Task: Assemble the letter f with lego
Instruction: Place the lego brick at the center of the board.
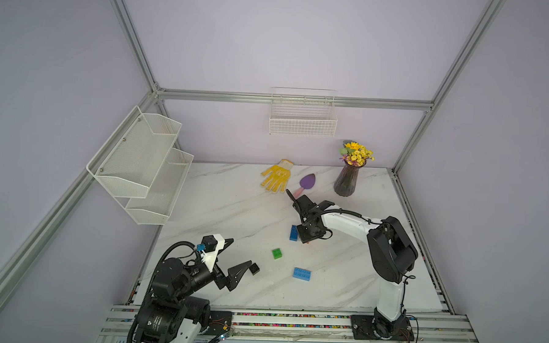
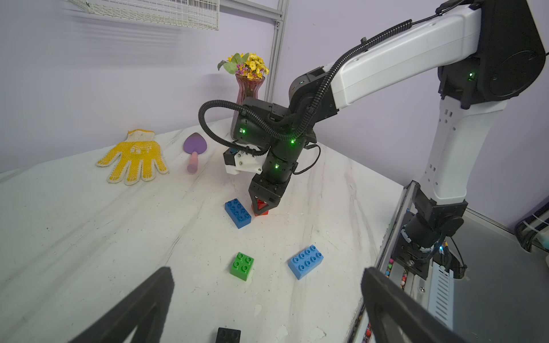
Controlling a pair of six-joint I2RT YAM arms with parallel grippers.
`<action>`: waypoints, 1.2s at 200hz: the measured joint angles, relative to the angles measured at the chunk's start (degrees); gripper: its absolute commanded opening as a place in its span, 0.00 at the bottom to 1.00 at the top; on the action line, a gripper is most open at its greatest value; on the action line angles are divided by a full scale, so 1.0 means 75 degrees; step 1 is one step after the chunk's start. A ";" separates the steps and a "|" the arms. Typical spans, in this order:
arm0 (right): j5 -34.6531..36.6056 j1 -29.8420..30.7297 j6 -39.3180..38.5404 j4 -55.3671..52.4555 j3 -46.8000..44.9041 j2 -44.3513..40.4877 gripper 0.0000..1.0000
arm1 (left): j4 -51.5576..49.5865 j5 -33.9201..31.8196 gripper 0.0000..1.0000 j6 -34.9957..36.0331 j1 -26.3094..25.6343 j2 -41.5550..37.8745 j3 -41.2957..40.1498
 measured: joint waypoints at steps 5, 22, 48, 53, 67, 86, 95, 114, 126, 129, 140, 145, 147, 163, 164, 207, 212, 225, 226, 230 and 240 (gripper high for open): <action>-0.0026 0.0000 -0.0146 -0.0003 0.0023 0.0015 0.33 | 0.0000 -0.0009 1.00 0.0000 0.0000 0.0000 0.0000; -0.0143 -0.0035 -0.0705 -0.0032 0.0096 0.0061 0.31 | 0.0000 -0.0038 1.00 0.0000 0.0000 0.0000 0.0000; -0.0312 -0.0117 -0.1670 -0.0181 0.0233 0.0143 0.32 | 0.0000 -0.0055 1.00 0.0000 0.0000 0.0000 0.0000; -0.0338 -0.0131 -0.1859 -0.0201 0.0233 0.0143 0.32 | 0.0000 -0.0061 1.00 0.0000 0.0000 0.0003 0.0000; -0.0414 -0.0149 -0.2355 -0.0230 0.0233 0.0140 0.34 | 0.0000 -0.0079 1.00 0.0000 0.0000 0.0023 0.0000; -0.0481 -0.0166 -0.2888 -0.0245 0.0230 0.0134 0.38 | 0.0000 -0.0105 1.00 0.0000 0.0000 0.0064 0.0000; -0.0522 -0.0184 -0.3089 -0.0248 0.0227 0.0125 0.40 | 0.0000 -0.0111 1.00 0.0000 0.0000 0.0087 0.0000; -0.0609 -0.0195 -0.3395 -0.0248 0.0227 0.0125 0.45 | 0.0000 -0.0137 1.00 -0.0003 0.0000 0.0125 0.0000; -0.0629 -0.0198 -0.3515 -0.0259 0.0224 0.0125 0.49 | 0.0000 -0.0154 1.00 -0.0003 0.0000 0.0128 0.0000; -0.0629 -0.0195 -0.3532 -0.0259 0.0224 0.0125 0.50 | -0.0003 -0.0157 1.00 0.0000 0.0000 0.0128 0.0000; -0.0653 -0.0198 -0.3599 -0.0262 0.0224 0.0125 0.55 | 0.0000 -0.0166 1.00 0.0000 0.0000 0.0131 0.0000; -0.0664 -0.0195 -0.3614 -0.0262 0.0219 0.0125 0.57 | 0.0000 -0.0166 1.00 0.0000 0.0000 0.0131 0.0000; -0.0664 -0.0195 -0.3625 -0.0262 0.0216 0.0125 0.58 | 0.0000 -0.0166 1.00 0.0000 0.0000 0.0131 0.0000; -0.0711 -0.0198 -0.3681 -0.0300 0.0207 0.0125 0.68 | 0.0000 -0.0169 1.00 -0.0003 0.0000 0.0140 0.0000; -0.0720 -0.0198 -0.3678 -0.0303 0.0207 0.0125 0.69 | 0.0000 -0.0169 1.00 0.0000 0.0000 0.0140 0.0000; -0.0871 -0.0198 -0.3652 -0.0425 0.0210 0.0058 0.82 | 0.0000 -0.0181 1.00 -0.0003 0.0000 0.0198 0.0000; -0.0871 -0.0201 -0.3593 -0.0440 0.0213 0.0017 0.83 | 0.0000 -0.0184 1.00 0.0000 0.0000 0.0207 0.0000; -0.0863 -0.0207 -0.3471 -0.0484 0.0251 -0.0146 0.84 | 0.0000 -0.0189 1.00 0.0000 0.0000 0.0221 0.0000; -0.0857 -0.0207 -0.3456 -0.0490 0.0254 -0.0157 0.84 | 0.0000 -0.0192 1.00 0.0000 0.0000 0.0221 0.0000; -0.0857 -0.0213 -0.3427 -0.0522 0.0291 -0.0219 0.85 | 0.0000 -0.0192 1.00 -0.0003 0.0000 0.0221 0.0000; -0.0857 -0.0219 -0.3241 -0.0627 0.0440 -0.0402 0.89 | 0.0000 -0.0195 1.00 -0.0003 0.0000 0.0221 0.0000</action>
